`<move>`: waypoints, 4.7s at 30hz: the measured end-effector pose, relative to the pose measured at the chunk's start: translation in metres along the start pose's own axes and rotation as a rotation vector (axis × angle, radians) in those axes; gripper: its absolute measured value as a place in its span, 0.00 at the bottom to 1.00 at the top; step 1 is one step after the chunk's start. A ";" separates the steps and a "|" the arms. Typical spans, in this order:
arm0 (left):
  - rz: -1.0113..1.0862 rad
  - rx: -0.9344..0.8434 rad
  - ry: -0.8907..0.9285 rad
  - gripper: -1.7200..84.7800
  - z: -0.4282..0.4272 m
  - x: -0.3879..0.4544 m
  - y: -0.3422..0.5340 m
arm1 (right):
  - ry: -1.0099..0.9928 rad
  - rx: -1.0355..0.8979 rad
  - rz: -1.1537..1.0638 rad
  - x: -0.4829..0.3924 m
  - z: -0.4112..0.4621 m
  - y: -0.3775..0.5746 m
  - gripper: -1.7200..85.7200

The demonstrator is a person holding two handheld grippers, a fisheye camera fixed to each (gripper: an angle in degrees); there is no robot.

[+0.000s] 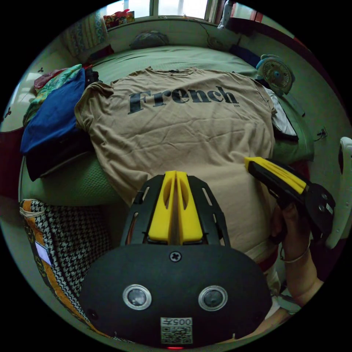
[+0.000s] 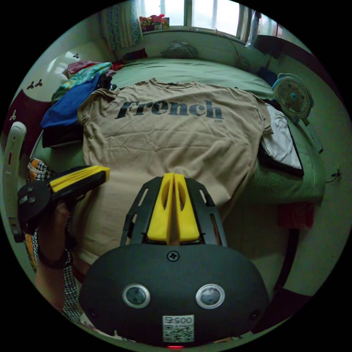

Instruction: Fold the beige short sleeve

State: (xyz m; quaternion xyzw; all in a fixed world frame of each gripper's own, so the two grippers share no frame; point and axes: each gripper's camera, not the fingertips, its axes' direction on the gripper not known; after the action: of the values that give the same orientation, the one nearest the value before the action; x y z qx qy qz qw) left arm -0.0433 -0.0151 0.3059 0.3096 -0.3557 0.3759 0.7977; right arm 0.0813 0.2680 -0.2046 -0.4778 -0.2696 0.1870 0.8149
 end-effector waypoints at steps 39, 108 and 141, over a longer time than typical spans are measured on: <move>-0.005 0.005 0.009 0.01 0.007 -0.041 0.012 | -0.021 0.002 0.005 0.006 0.003 -0.017 0.01; -0.231 0.311 -0.033 0.14 -0.023 -0.336 0.036 | -0.238 0.090 -0.559 -0.247 0.126 -0.454 0.12; -0.055 0.145 -0.008 0.07 0.015 -0.238 -0.047 | -0.104 0.046 -0.378 -0.177 0.154 -0.579 0.07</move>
State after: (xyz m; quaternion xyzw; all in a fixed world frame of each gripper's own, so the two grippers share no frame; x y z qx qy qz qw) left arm -0.1205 -0.1420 0.1131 0.3778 -0.3220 0.3776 0.7817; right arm -0.1256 -0.0013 0.3201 -0.3896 -0.3920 0.0614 0.8312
